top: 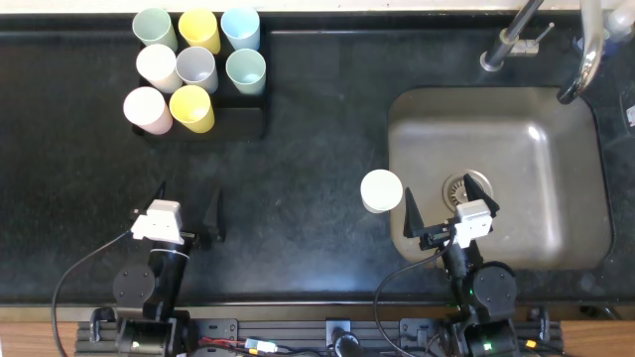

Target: Store Cups

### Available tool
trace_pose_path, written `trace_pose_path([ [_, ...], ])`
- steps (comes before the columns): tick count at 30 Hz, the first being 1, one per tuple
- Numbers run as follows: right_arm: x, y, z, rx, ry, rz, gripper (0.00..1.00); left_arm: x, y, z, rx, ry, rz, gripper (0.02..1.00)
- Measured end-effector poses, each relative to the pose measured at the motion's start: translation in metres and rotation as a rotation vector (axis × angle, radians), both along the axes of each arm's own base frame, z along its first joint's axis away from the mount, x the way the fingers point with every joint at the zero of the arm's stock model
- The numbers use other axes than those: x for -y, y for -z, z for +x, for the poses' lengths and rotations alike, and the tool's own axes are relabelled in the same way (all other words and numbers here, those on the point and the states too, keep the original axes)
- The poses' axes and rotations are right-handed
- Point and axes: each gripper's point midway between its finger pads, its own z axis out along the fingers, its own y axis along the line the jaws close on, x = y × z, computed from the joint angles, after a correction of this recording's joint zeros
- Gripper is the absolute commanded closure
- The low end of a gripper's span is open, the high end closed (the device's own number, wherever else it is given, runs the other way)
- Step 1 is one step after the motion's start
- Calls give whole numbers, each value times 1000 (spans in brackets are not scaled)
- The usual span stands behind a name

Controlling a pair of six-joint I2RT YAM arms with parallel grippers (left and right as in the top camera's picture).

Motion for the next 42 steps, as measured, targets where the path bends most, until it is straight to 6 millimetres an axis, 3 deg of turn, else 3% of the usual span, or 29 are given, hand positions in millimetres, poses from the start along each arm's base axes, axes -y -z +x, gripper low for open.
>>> trace_pose_path([
  [5, 0, 2, 0, -10, 0, 3, 3, 0, 0, 0, 0, 0, 0, 18],
  [9, -1, 12, 3, -157, 1, -16, 5, 0, 0, 0, 0, 0, 0, 18],
  [11, -1, -2, 5, -249, 2, -33, 5, 0, 0, 0, 0, 0, 0, 18],
  [17, -6, -84, 16, -501, -6, -80, 5, 0, 0, 0, 0, 0, 0, 18],
  [21, -11, -94, 21, -747, -26, -121, 3, 0, 0, 0, 0, 0, 0, 18],
  [24, -14, -75, 27, -942, -32, -155, 5, 0, 0, 0, 0, 0, 0, 18],
  [29, -26, -9, 20, -1307, -89, -174, 3, 0, 0, 0, 0, 0, 0, 20],
  [32, -33, 18, 14, -1464, -122, -162, 3, 0, 0, 0, 0, 0, 0, 18],
  [42, -38, 64, 22, -1632, -128, -166, 27, 0, 0, 0, 0, 0, 0, 18],
])
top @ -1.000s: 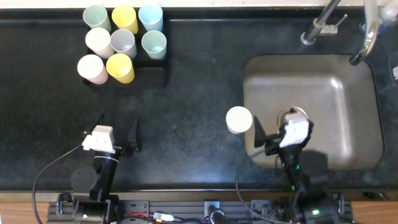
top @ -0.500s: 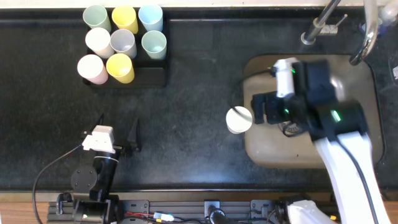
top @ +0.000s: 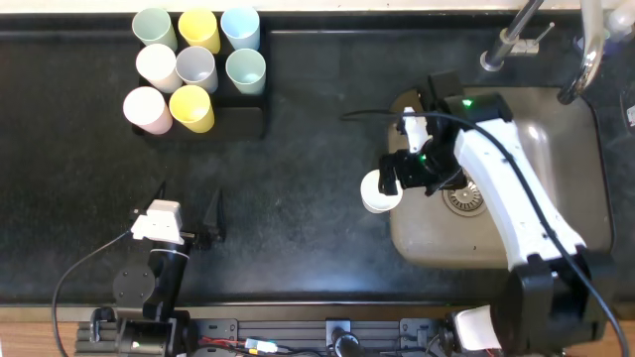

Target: Store Cups

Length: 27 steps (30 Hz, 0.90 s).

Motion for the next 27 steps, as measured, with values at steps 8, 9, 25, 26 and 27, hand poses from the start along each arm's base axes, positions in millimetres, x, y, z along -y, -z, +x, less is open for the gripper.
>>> trace_pose_path([
  [8, 2, 25, 8, -48, -3, -32, 375, 0, 0, 0, 0, 0, 0, 18],
  [9, 3, 27, 8, -52, -3, -37, 435, 0, 0, 0, 0, 0, 0, 18],
  [25, -16, 35, 28, 48, -43, -31, 958, 0, 0, 0, 0, 0, 0, 18],
  [26, -18, 35, 28, 50, -48, -30, 956, 0, 0, 0, 0, 0, 0, 18],
  [27, -20, 35, 27, 51, -50, -30, 956, 0, 0, 0, 0, 0, 0, 18],
])
